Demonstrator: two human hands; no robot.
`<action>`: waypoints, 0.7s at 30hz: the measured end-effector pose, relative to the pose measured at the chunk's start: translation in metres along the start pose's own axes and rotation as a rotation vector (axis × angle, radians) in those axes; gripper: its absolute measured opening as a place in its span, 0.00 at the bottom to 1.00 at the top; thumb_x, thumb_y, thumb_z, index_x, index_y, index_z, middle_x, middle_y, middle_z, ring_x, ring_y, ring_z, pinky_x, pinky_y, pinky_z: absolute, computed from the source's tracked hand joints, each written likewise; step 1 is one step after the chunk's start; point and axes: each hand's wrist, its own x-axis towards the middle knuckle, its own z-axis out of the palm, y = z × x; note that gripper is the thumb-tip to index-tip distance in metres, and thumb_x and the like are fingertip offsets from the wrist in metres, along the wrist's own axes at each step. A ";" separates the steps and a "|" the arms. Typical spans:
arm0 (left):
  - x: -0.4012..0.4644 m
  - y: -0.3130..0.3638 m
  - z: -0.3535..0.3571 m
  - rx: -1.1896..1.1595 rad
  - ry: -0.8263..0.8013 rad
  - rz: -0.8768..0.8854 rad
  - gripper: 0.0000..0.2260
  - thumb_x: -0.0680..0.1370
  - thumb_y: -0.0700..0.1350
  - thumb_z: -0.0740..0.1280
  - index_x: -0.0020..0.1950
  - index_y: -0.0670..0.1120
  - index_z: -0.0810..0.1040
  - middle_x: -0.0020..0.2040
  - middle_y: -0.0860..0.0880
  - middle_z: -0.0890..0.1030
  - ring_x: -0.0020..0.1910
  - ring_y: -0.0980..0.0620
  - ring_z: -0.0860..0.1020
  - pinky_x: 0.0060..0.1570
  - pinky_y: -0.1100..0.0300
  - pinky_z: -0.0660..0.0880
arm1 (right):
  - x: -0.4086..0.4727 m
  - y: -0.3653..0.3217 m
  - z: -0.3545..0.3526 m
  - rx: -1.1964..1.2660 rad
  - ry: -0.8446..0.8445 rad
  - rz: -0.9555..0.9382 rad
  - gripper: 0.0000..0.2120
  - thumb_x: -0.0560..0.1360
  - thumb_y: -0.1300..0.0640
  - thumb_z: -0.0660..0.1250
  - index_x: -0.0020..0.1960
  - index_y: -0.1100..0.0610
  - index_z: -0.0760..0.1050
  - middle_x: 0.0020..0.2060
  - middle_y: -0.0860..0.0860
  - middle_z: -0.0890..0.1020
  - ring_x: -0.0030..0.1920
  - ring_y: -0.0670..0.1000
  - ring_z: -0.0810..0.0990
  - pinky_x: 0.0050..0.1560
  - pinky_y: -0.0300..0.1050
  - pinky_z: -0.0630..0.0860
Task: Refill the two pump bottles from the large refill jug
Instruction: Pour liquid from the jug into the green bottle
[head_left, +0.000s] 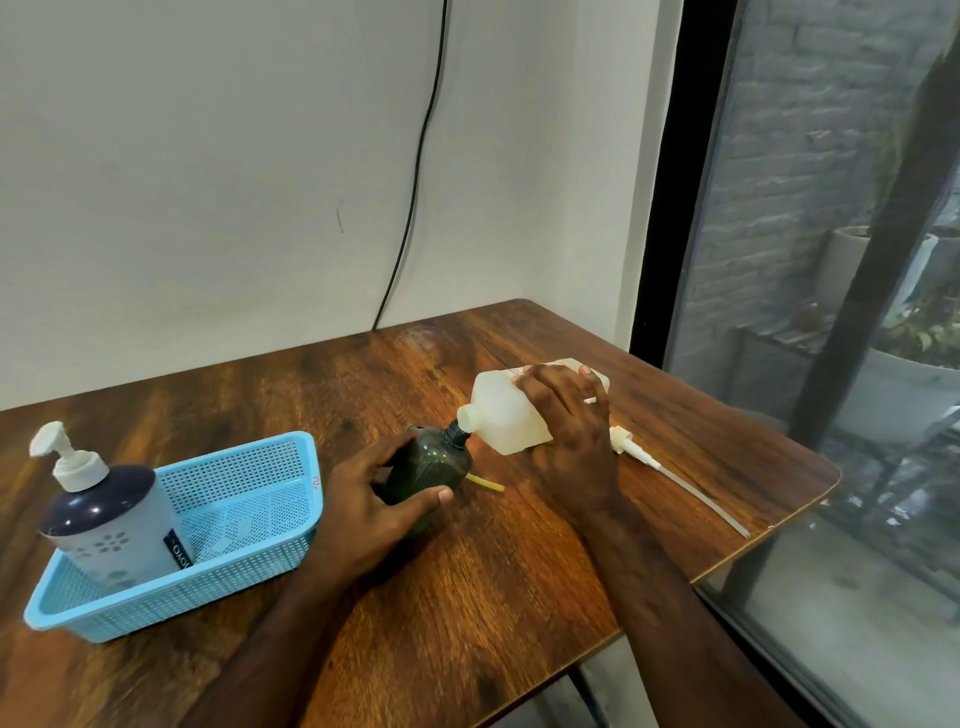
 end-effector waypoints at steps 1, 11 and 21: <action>0.000 0.000 0.000 -0.001 -0.001 -0.003 0.27 0.68 0.48 0.79 0.62 0.61 0.72 0.54 0.71 0.74 0.53 0.78 0.72 0.45 0.77 0.71 | 0.000 0.000 0.000 -0.001 0.000 0.000 0.39 0.65 0.54 0.82 0.70 0.47 0.66 0.68 0.51 0.75 0.69 0.55 0.72 0.77 0.55 0.55; -0.001 0.001 0.000 -0.010 0.002 -0.006 0.27 0.68 0.47 0.79 0.62 0.62 0.72 0.54 0.69 0.75 0.54 0.76 0.73 0.48 0.70 0.72 | 0.001 0.000 -0.001 0.002 0.022 -0.014 0.40 0.65 0.56 0.82 0.70 0.47 0.66 0.67 0.52 0.76 0.68 0.56 0.72 0.75 0.61 0.60; 0.000 -0.002 0.000 0.000 -0.006 -0.017 0.29 0.68 0.48 0.79 0.64 0.60 0.72 0.54 0.70 0.74 0.53 0.71 0.75 0.47 0.72 0.71 | 0.001 0.001 0.000 0.000 0.017 -0.004 0.38 0.66 0.56 0.82 0.70 0.47 0.67 0.68 0.52 0.76 0.69 0.56 0.72 0.75 0.63 0.60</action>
